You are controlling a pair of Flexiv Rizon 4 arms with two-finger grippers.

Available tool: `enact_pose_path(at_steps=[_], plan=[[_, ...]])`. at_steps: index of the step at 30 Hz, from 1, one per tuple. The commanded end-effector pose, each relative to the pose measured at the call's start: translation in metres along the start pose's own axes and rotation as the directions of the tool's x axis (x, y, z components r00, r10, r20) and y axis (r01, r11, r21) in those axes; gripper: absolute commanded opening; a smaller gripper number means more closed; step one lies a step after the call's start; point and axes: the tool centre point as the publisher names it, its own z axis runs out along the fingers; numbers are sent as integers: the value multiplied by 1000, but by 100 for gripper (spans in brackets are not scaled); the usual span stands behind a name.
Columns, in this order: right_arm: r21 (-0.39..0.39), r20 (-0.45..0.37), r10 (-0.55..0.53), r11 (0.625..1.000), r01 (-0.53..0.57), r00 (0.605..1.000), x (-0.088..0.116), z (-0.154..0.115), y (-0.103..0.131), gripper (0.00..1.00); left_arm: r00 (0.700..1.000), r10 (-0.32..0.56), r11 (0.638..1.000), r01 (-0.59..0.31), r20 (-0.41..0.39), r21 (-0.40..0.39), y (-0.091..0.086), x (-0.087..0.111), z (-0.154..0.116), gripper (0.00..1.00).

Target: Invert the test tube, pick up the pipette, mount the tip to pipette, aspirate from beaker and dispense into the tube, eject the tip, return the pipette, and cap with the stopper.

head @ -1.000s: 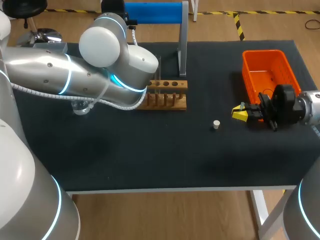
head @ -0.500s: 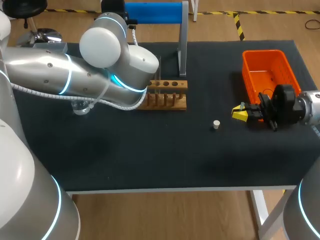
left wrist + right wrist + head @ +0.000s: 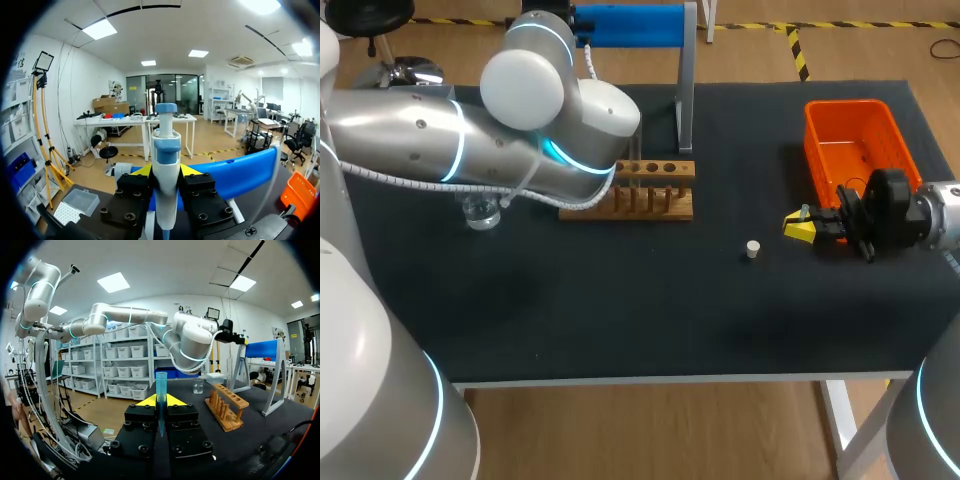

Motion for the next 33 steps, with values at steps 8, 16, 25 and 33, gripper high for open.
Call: enact_pose_path(at_steps=[8,16,25,33], plan=[[1,0,-1,1000,1,1000,1,-1,0,0,1000,13,1000,-13,-21,-4,-13,-5,-18,0],[1,0,-1,1000,1,1000,1,-1,0,0,988,21,1000,-22,-152,-10,-12,-15,-56,0],[1,0,-1,1000,1,1000,1,-1,0,0,918,50,999,-54,-394,1,-22,-24,-99,0],[1,0,-1,1000,1,1000,1,-1,0,0,775,157,986,-162,-611,49,-30,-23,-137,0]])
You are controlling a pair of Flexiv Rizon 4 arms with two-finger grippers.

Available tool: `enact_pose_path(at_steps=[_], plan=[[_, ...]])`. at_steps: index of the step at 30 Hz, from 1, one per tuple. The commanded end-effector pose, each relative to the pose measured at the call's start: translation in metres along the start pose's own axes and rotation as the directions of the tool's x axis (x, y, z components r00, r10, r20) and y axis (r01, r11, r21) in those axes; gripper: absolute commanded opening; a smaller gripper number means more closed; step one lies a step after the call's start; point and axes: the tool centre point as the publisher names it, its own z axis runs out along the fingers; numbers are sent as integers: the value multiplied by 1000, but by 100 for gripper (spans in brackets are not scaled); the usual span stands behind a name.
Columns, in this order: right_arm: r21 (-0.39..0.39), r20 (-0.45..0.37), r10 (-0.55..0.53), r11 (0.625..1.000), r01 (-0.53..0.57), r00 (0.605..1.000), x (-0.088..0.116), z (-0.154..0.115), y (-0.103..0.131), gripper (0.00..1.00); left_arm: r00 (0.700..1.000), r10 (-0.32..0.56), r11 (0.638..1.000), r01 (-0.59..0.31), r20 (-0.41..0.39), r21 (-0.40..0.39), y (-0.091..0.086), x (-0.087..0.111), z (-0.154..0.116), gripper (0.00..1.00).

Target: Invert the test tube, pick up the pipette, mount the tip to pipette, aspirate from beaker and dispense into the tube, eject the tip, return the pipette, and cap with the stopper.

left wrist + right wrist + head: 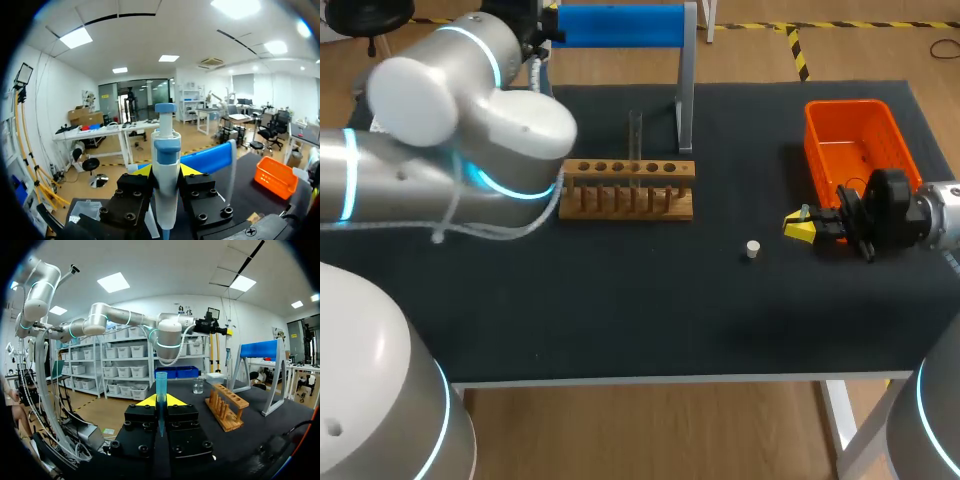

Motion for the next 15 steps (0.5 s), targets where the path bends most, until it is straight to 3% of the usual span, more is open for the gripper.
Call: enact_pose_path(at_steps=[1,4,7,15], plan=[[1,0,-1,1000,1,1000,1,-1,0,0,917,58,998,-68,-396,-11,-7,-3,-43,0],[1,0,-1,1000,1,1000,1,-1,0,0,850,84,996,-90,-521,14,-9,5,-59,0],[1,0,-1,1000,1,1000,1,-1,0,0,749,122,990,-134,-652,31,-10,16,-77,0],[1,0,-1,1000,1,1000,1,-1,0,0,749,122,990,-134,-652,31,-10,16,-77,0]])
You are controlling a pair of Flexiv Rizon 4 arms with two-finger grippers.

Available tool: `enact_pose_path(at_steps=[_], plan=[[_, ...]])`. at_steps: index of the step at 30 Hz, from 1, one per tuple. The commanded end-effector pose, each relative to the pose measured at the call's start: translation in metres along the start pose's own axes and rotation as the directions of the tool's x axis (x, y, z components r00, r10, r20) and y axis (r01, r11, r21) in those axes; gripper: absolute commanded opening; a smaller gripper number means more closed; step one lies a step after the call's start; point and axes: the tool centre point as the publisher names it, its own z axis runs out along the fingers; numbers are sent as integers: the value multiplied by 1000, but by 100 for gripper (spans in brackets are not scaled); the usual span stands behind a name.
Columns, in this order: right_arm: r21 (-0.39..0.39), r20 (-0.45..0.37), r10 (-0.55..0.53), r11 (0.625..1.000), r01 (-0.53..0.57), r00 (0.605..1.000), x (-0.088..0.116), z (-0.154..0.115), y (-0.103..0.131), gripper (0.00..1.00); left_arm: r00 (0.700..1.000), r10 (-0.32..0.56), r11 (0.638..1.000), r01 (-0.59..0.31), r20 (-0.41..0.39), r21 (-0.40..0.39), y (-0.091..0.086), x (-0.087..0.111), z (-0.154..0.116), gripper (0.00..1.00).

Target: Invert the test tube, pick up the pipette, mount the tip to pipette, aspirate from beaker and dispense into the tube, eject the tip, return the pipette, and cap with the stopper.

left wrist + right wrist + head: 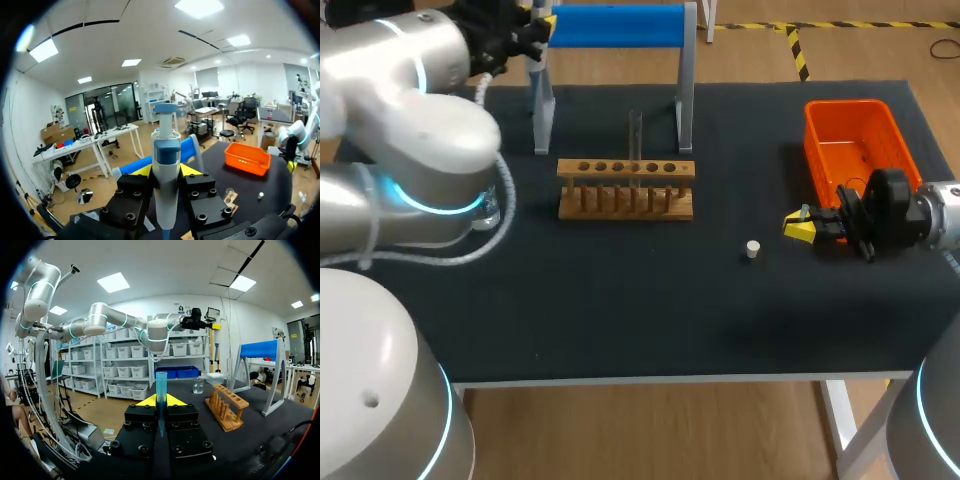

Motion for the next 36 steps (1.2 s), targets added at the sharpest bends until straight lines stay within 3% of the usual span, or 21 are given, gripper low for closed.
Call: enact_pose_path(at_steps=[1,16,28,36], plan=[[1,0,-1,1000,1,1000,1,-1,0,0,911,1,1000,0,-413,3,0,-5,-14,0],[1,0,-1,1000,1,1000,1,-1,0,0,911,1,1000,0,-413,3,0,-5,-14,0],[1,0,-1,1000,1,1000,1,-1,0,0,846,21,996,30,-533,87,-30,66,-61,0],[1,0,-1,1000,1,1000,1,-1,0,0,795,26,993,48,-606,105,-47,111,-76,0]])
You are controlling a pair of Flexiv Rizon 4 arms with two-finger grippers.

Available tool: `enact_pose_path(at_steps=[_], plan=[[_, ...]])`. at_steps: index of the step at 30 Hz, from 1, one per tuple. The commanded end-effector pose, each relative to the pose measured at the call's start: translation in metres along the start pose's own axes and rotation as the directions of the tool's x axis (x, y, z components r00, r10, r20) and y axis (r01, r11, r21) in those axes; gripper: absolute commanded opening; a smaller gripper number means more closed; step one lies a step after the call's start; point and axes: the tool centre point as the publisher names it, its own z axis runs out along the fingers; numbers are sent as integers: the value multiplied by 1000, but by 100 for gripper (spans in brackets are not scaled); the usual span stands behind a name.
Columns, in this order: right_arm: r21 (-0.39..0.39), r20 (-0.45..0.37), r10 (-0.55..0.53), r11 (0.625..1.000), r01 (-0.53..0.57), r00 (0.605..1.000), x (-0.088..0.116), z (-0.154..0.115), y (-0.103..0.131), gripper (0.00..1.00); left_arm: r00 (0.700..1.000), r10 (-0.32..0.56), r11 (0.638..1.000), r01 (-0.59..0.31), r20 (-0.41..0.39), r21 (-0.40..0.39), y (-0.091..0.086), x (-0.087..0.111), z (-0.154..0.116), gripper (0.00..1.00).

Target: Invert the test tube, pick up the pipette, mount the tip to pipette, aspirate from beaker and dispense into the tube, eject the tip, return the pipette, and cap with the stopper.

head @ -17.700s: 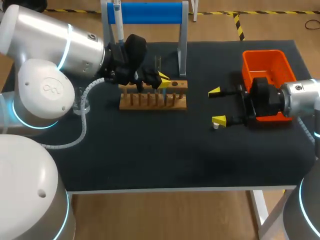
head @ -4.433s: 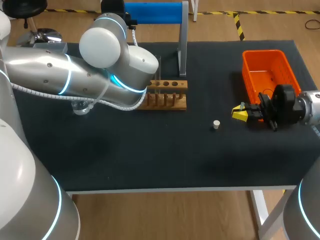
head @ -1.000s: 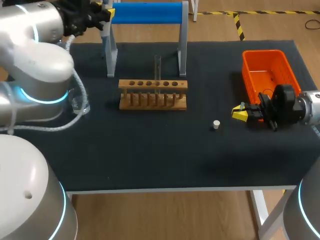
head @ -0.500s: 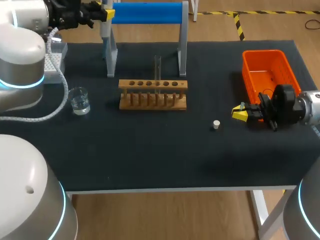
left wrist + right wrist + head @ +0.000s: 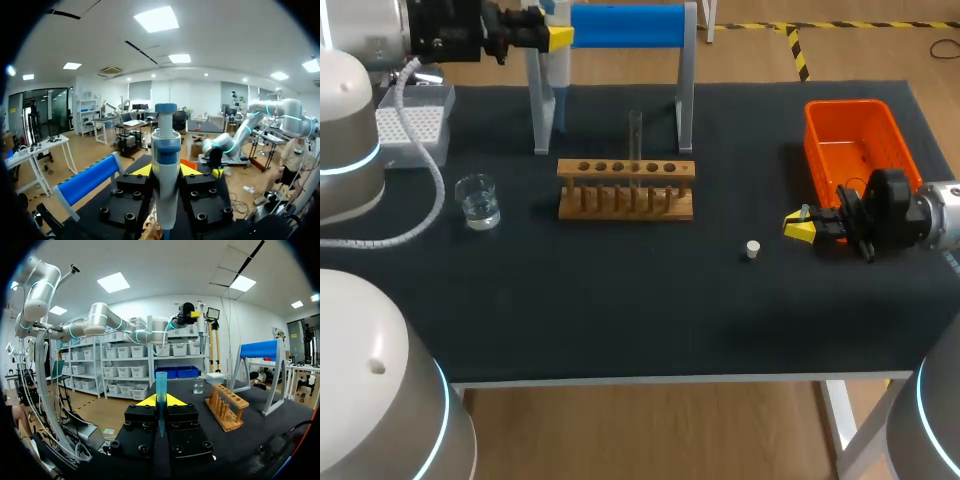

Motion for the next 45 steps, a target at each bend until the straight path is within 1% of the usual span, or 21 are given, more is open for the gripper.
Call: enact_pose_path(at_steps=[1,5,10,12,15,19,28,29,34,39,40,45], plan=[[1,0,-1,1000,1,1000,1,-1,0,0,1000,2,1000,-2,-7,2,-6,21,6,0],[1,0,-1,1000,1,1000,1,-1,0,0,999,-20,1000,21,-42,20,-10,34,18,0],[1,0,-1,1000,1,1000,1,-1,0,0,995,-14,998,20,-102,62,-19,51,33,0],[1,0,-1,1000,1,1000,1,-1,0,0,992,7,997,2,-123,78,-23,58,38,0],[1,0,-1,1000,1,1000,1,-1,0,0,989,62,995,-51,-133,84,-29,66,43,0],[1,0,-1,1000,1,1000,1,-1,0,0,984,114,992,-106,-136,63,-34,76,50,0],[1,0,-1,1000,1,1000,1,-1,0,0,980,132,991,-125,-152,57,-39,90,67,0],[1,0,-1,1000,1,1000,1,-1,0,0,977,144,988,-134,-154,75,-40,92,69,0],[1,0,-1,1000,1,1000,1,-1,0,0,975,152,986,-138,-161,94,-44,97,79,0],[1,0,-1,1000,1,1000,1,-1,0,0,972,159,985,-144,-171,97,-49,100,88,0],[1,0,-1,1000,1,1000,1,-1,0,0,972,150,986,-134,-181,98,-50,99,89,0],[1,0,-1,1000,1,1000,1,-1,0,0,971,139,989,-126,-193,79,-54,99,93,0]])
